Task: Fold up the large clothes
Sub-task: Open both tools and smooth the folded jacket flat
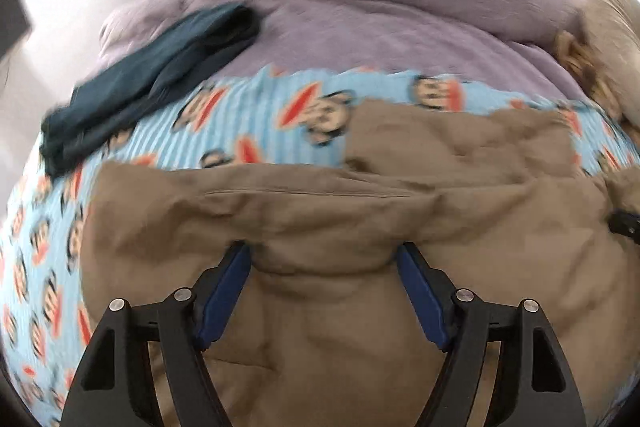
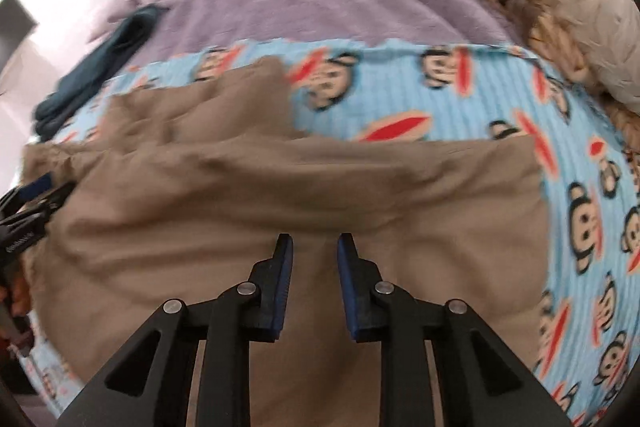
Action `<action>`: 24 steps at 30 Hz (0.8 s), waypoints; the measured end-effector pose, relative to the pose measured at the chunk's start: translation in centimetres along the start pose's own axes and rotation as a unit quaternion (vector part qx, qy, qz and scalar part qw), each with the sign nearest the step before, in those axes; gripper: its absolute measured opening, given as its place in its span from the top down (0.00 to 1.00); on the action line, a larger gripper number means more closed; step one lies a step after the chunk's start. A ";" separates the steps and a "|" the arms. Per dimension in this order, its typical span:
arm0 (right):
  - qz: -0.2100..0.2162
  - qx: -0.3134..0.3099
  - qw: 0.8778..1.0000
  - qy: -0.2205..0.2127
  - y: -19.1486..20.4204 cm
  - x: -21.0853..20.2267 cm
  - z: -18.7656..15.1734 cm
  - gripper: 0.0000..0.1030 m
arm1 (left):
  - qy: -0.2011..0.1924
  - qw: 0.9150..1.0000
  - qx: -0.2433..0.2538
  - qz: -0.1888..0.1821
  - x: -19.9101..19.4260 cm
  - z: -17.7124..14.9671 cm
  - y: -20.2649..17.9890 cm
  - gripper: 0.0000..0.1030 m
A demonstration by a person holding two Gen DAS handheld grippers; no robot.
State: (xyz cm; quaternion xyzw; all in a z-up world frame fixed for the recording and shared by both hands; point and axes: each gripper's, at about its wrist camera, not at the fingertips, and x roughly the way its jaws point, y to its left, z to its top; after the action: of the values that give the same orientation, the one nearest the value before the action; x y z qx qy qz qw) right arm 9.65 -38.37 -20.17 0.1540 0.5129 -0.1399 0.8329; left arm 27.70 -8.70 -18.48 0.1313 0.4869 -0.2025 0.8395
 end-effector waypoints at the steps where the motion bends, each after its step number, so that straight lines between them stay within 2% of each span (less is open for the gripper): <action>1: -0.009 0.009 1.000 0.000 -1.0 0.4 0.3 0.79 | 0.001 1.000 -0.014 -0.005 0.4 0.0 0.8 0.24; 5: 0.004 0.058 0.998 0.012 -5.0 2.5 1.1 0.81 | -0.001 1.000 -0.010 -0.013 1.7 -0.2 1.4 0.24; 12: -0.011 0.066 0.998 0.010 -5.2 6.7 2.5 0.82 | -0.001 0.999 -0.019 -0.030 4.5 0.4 1.5 0.24; 15: -0.016 0.067 0.997 0.016 -5.3 7.1 3.0 0.82 | 0.012 0.999 -0.018 -0.026 4.2 0.9 1.4 0.24; 17: -0.026 0.060 0.998 0.023 -5.0 6.5 3.3 0.82 | 0.012 1.000 -0.014 -0.023 2.9 1.2 1.8 0.24; 19: -0.041 0.044 0.998 0.023 -4.6 4.8 3.7 0.80 | -0.019 1.000 -0.015 -0.015 0.2 1.1 3.3 0.24; 21: -0.048 0.030 0.998 0.004 -4.7 2.5 3.5 0.80 | -0.031 0.999 -0.028 -0.002 -1.2 1.0 5.3 0.24; 24: -0.069 0.027 0.997 -0.025 -5.7 -0.2 2.5 0.79 | -0.010 0.998 -0.061 0.020 -0.1 0.7 8.1 0.24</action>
State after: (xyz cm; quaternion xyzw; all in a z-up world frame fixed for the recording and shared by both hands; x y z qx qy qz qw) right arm 9.32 -44.52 -19.54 0.1371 0.4975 -0.2151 0.8291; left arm 31.98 -1.76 -17.91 0.0874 0.4869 -0.1573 0.8547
